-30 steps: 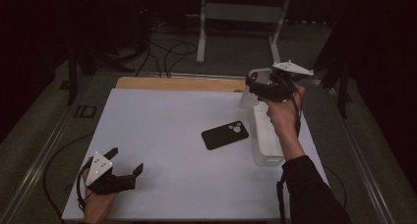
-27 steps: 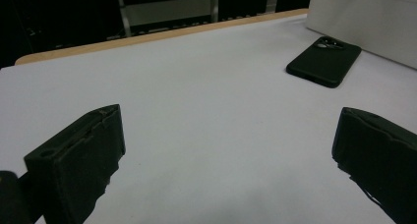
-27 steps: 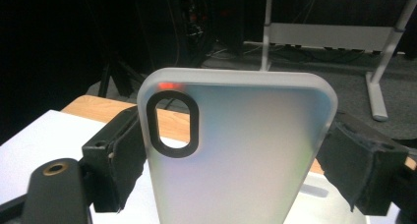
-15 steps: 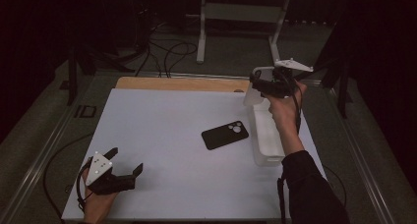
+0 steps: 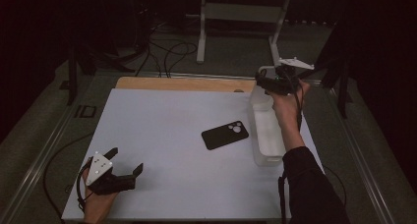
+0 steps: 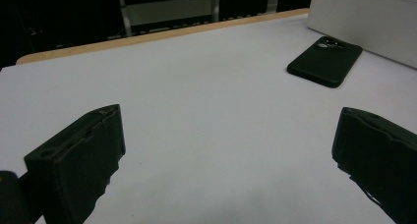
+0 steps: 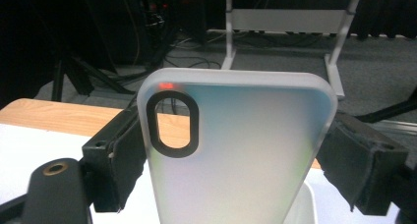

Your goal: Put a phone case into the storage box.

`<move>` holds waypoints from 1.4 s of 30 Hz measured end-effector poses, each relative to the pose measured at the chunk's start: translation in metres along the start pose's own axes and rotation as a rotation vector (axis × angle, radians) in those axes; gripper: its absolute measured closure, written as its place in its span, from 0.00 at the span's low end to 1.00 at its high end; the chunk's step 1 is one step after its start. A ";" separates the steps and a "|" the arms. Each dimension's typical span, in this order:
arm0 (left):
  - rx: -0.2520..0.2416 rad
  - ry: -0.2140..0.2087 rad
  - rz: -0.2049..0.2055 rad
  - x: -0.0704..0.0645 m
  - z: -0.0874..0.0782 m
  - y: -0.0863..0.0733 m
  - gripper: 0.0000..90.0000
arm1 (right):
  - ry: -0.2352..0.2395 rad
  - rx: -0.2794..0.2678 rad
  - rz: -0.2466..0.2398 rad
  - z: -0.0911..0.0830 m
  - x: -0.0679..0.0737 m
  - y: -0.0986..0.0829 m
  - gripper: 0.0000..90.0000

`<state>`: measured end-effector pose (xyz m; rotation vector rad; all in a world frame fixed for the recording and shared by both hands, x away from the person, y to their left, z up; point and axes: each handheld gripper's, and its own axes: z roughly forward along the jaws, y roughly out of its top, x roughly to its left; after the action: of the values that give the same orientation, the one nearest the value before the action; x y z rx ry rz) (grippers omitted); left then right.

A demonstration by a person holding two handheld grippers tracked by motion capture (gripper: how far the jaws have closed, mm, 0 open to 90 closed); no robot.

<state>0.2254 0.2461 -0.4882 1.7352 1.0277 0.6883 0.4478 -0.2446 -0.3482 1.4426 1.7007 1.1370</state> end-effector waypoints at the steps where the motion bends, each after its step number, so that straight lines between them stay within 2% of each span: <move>1: 0.000 0.000 0.000 0.000 0.000 0.000 0.00 | -0.005 0.002 0.002 0.001 -0.001 0.000 0.19; 12: -0.001 0.000 -0.001 0.000 0.000 0.000 0.00 | -0.058 0.028 0.028 0.014 -0.011 -0.004 0.19; 21: -0.002 0.001 -0.001 0.000 0.000 0.000 0.00 | -0.083 0.047 0.043 0.024 -0.018 -0.009 0.19; 25: -0.003 0.001 -0.001 0.001 -0.001 0.000 0.00 | -0.102 0.067 0.027 0.029 -0.020 -0.011 0.19; 42: -0.009 0.000 -0.006 0.001 -0.001 0.000 0.00 | -0.124 0.122 0.043 0.054 -0.024 -0.027 0.18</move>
<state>0.2246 0.2473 -0.4874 1.7240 1.0274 0.6879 0.4889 -0.2574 -0.3974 1.5976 1.6841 0.9589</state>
